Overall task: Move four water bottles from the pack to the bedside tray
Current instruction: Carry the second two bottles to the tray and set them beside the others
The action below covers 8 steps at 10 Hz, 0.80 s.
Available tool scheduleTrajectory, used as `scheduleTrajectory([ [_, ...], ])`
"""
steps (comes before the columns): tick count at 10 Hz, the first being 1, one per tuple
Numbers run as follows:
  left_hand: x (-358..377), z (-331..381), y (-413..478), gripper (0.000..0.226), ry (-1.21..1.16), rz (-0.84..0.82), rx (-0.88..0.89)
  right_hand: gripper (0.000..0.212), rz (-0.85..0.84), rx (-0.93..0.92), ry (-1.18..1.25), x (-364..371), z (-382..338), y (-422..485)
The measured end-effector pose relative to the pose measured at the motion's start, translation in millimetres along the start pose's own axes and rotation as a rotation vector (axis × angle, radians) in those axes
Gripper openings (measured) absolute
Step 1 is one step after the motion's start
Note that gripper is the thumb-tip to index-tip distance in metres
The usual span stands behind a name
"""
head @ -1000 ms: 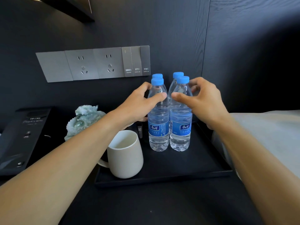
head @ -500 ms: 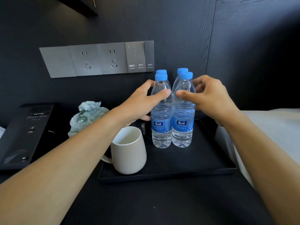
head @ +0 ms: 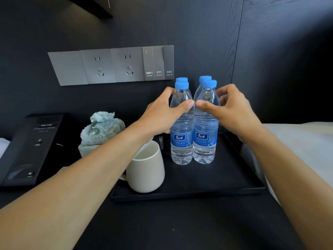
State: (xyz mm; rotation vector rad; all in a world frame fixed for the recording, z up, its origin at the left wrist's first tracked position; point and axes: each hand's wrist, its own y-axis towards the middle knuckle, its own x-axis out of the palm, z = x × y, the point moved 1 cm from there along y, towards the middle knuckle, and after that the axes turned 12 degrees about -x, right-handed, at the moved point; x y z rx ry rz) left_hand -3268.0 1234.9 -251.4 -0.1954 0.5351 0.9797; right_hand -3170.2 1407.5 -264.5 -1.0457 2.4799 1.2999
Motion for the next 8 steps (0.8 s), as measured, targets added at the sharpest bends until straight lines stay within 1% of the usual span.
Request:
scheduleTrajectory([
  [2,6.2,-0.2,0.5,0.044,0.018,0.090,0.027,0.056,0.020,-0.042,-0.023,1.1,0.5,0.0],
  [5,7.9,-3.6,4.2,0.041,0.026,0.097,0.038,0.058,0.014,-0.059,0.013,0.8,4.2,0.0],
  [6,11.3,-4.5,-0.1,0.049,0.058,0.116,0.012,0.060,0.019,-0.070,0.009,1.1,4.0,-4.5],
  [7,10.3,2.5,-0.1,0.063,0.041,0.203,-0.006,0.057,0.053,-0.072,0.032,0.6,1.5,-8.5],
  [8,15.0,21.6,-18.4,0.057,0.109,0.476,0.122,0.050,0.158,-0.048,0.066,-8.9,-10.6,-14.4],
])
